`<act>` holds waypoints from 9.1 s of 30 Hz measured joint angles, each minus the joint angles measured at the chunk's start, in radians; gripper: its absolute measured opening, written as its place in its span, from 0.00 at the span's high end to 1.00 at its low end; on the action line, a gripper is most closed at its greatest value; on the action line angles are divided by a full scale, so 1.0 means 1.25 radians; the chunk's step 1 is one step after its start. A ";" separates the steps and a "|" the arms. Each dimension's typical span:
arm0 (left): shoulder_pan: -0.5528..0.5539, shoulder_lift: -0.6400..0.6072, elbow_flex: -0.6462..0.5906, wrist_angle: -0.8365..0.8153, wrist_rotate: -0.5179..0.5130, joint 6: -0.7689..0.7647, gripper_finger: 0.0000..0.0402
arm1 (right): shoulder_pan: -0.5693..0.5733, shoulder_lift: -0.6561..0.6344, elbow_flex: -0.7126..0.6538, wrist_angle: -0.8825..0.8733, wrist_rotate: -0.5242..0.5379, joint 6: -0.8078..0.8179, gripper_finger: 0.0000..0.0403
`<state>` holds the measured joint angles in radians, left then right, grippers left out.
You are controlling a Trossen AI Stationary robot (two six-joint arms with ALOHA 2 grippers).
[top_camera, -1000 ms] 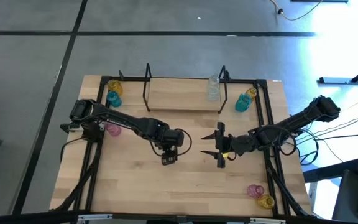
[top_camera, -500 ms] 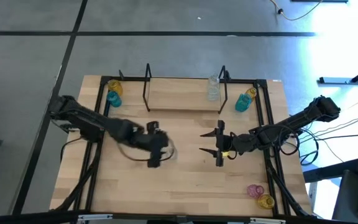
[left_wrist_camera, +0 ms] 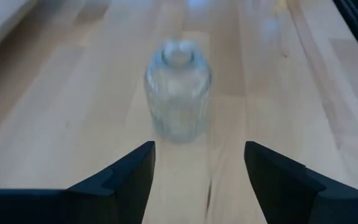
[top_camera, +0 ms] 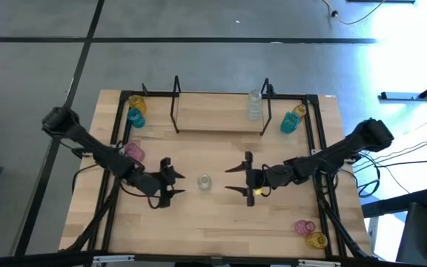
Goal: Sort vases onto shelf
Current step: Put the transparent vase on the shelf aligned with the other transparent vases, then put the left pink vase on the shelf
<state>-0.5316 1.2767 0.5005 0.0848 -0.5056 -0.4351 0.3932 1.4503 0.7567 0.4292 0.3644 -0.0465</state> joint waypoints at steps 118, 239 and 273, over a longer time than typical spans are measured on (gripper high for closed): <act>-0.011 0.043 -0.195 0.346 -0.134 -0.005 0.40 | -0.247 -0.062 0.053 -0.513 0.571 0.412 0.72; -0.011 0.043 -0.195 0.346 -0.129 -0.007 0.40 | -0.362 0.125 0.112 -0.497 0.664 0.345 0.45; 0.000 0.030 0.368 -0.525 -0.099 -0.083 0.40 | 0.140 0.123 0.073 -0.342 0.248 0.200 0.45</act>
<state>-0.5313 1.3139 0.9610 -0.5716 -0.6298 -0.5389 0.5676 1.6035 0.8485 0.0018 0.6741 0.2038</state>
